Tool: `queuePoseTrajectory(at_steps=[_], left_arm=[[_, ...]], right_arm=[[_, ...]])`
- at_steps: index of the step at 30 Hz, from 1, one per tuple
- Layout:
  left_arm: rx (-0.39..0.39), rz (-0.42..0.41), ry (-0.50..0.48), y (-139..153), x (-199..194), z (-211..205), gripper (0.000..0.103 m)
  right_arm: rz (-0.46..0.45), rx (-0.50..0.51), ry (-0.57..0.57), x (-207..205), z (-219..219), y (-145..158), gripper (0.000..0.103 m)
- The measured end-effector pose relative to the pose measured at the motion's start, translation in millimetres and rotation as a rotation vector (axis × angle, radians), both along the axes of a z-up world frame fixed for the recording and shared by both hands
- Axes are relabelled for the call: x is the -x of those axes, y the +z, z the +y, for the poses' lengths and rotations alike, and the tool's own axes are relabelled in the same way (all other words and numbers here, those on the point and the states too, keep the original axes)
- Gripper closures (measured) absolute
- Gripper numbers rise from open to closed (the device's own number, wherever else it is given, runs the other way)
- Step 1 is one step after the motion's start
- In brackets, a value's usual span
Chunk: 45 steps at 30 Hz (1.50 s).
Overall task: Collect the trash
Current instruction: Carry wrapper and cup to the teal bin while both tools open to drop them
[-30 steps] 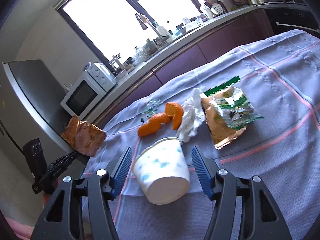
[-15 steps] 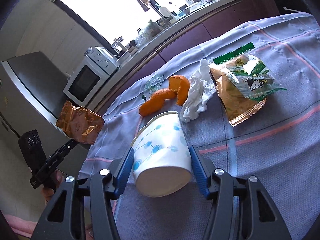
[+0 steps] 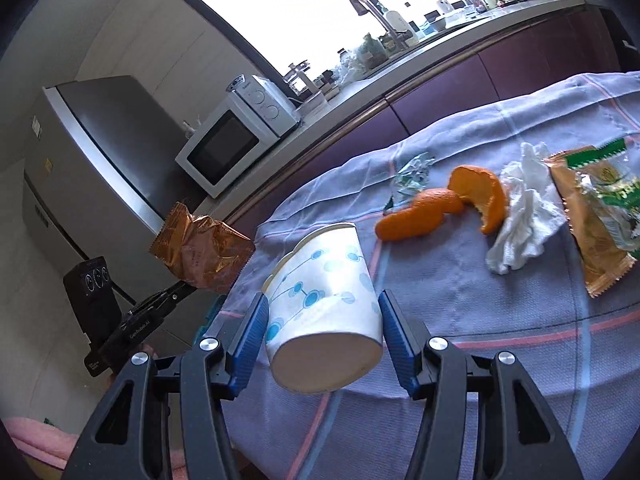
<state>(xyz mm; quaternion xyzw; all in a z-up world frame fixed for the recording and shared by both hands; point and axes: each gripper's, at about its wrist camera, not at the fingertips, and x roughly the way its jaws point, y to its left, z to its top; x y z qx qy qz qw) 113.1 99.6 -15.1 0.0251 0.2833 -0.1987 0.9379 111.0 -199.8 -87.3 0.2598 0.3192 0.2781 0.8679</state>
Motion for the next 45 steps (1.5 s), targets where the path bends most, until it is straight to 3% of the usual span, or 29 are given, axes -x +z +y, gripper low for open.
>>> queuePoseTrajectory(at_steps=[14,24,45], left_arm=[[-0.011,-0.004,0.225,3.5,28.5,99.5,0.102],[-0.039,0.031,0.368,-10.3,36.2,161.9,0.102],[-0.05,0.162,0.508,-64.2,0.2,229.5,0.102]], right_arm=[[-0.043,0.037,0.247,-36.4,108.9,25.6,0.048],[-0.057,0.076,0.394,-55.9,184.1,37.9,0.048],[-0.017,0.198,0.527,-78.5,302.3,29.4,0.048]])
